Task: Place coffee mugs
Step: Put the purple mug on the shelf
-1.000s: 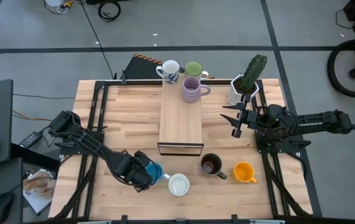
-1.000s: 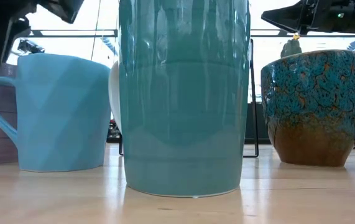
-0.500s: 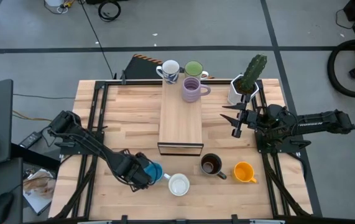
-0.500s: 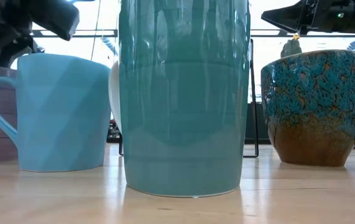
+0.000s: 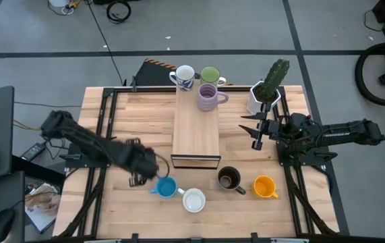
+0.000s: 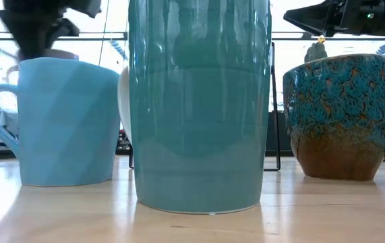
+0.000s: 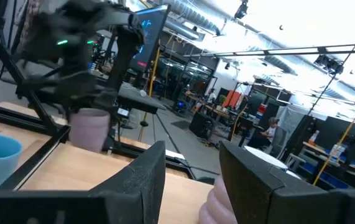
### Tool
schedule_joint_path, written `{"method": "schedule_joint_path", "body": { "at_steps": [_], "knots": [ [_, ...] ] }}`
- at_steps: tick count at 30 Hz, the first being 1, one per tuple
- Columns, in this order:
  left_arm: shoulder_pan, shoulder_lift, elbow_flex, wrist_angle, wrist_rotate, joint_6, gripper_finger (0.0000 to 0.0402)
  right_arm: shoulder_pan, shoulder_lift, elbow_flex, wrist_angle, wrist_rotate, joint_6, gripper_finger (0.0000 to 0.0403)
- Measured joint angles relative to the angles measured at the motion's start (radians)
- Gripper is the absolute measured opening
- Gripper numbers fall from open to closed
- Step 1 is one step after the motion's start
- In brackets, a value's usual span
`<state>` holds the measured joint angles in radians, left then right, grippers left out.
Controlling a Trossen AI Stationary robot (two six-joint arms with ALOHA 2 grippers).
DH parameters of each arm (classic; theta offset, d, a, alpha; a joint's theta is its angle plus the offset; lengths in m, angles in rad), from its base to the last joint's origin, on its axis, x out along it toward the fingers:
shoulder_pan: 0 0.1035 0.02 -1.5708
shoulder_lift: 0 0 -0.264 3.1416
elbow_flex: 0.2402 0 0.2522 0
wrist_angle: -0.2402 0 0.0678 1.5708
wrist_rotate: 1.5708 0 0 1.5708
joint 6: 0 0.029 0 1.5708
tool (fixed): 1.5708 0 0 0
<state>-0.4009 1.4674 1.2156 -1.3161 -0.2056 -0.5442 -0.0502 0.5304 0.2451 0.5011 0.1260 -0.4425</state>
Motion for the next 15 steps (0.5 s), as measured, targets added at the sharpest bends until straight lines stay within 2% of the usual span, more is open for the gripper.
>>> {"method": "schedule_joint_path", "body": {
  "at_steps": [4,8,15],
  "knots": [
    [0.148,-0.083,0.007,0.005,-0.039,0.184,0.0023,0.000,0.000,0.000,-0.001,0.007,0.010,0.0158],
    [0.305,-0.107,0.060,0.004,-0.065,0.378,0.0023,0.000,0.000,0.000,-0.003,0.008,0.025,0.0158],
    [0.521,-0.035,0.315,-0.001,-0.064,0.642,0.0023,0.000,0.005,0.000,-0.020,0.013,0.043,0.0158]
  ]
}}
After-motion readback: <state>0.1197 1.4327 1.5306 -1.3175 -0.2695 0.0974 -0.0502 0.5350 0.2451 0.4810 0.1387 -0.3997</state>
